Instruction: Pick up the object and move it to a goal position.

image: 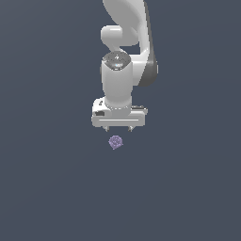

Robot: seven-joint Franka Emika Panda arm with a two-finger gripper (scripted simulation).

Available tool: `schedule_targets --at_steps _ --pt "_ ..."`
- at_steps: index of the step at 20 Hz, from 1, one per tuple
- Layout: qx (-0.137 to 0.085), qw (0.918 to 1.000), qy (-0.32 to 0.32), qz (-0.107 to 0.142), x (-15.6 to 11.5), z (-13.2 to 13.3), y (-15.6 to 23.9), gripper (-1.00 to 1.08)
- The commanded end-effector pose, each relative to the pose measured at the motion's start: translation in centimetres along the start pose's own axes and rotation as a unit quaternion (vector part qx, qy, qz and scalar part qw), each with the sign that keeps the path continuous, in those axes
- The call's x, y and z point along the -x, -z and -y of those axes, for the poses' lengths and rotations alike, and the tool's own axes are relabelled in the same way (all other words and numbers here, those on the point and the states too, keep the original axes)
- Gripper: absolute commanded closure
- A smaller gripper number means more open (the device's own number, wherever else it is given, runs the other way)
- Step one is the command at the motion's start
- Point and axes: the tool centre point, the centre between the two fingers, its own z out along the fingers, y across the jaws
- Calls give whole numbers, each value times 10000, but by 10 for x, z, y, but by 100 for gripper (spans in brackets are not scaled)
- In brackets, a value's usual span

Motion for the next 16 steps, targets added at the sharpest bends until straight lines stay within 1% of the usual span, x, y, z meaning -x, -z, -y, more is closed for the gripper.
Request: schedule_targets --at_steps 1,5,11,16 --pt "0 10000 0 0 0 0 0 -92" --pt "-23 10000 60 3 1 3 0 -92" --pt "-103 9997 221 9 4 15 1 -92" --pt "-109 9997 221 9 4 16 1 -92"
